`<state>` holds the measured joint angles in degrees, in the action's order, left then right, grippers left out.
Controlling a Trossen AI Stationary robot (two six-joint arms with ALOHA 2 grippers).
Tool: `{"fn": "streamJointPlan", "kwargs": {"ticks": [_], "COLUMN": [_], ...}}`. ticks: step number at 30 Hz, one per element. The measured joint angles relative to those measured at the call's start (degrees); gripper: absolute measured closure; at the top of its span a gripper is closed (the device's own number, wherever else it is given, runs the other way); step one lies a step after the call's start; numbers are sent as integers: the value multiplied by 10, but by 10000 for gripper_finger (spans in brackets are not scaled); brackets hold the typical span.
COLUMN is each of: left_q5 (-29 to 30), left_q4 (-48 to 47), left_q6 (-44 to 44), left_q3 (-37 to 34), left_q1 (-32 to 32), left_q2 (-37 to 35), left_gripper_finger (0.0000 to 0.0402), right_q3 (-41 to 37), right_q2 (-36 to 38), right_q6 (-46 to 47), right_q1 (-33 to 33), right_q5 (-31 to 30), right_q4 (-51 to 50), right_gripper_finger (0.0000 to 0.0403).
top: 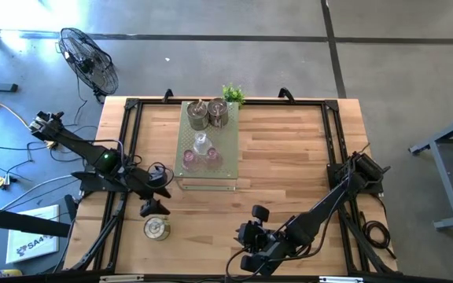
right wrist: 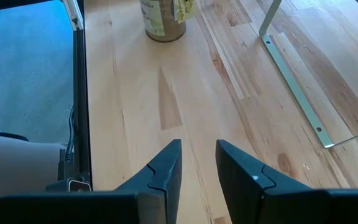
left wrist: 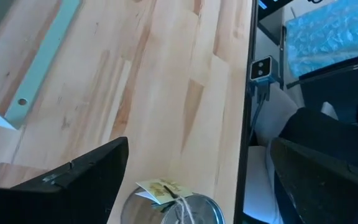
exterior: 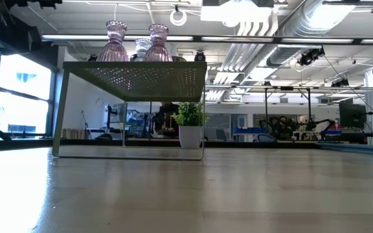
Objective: Pick & Place candle stick holders
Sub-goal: Put the brown scented candle on the shelf
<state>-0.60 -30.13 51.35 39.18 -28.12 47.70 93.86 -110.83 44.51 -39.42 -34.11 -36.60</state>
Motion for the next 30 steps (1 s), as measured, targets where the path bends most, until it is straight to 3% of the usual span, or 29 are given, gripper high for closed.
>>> {"fn": "streamJointPlan", "kwargs": {"ticks": [10, 25, 30], "left_q5": [-13, 56, 39], "left_q4": [0, 0, 5], "left_q6": [0, 34, 34], "left_q3": [0, 0, 0], "left_q1": [0, 0, 0], "left_q2": [0, 0, 0], "left_gripper_finger": [18, 18, 18], "right_q3": [0, 0, 0], "right_q2": [0, 0, 0], "right_q6": [0, 0, 0], "right_q1": [0, 0, 0], "right_q5": [0, 0, 0], "right_q4": [0, -5, -5], "right_gripper_finger": [309, 309, 309]}}
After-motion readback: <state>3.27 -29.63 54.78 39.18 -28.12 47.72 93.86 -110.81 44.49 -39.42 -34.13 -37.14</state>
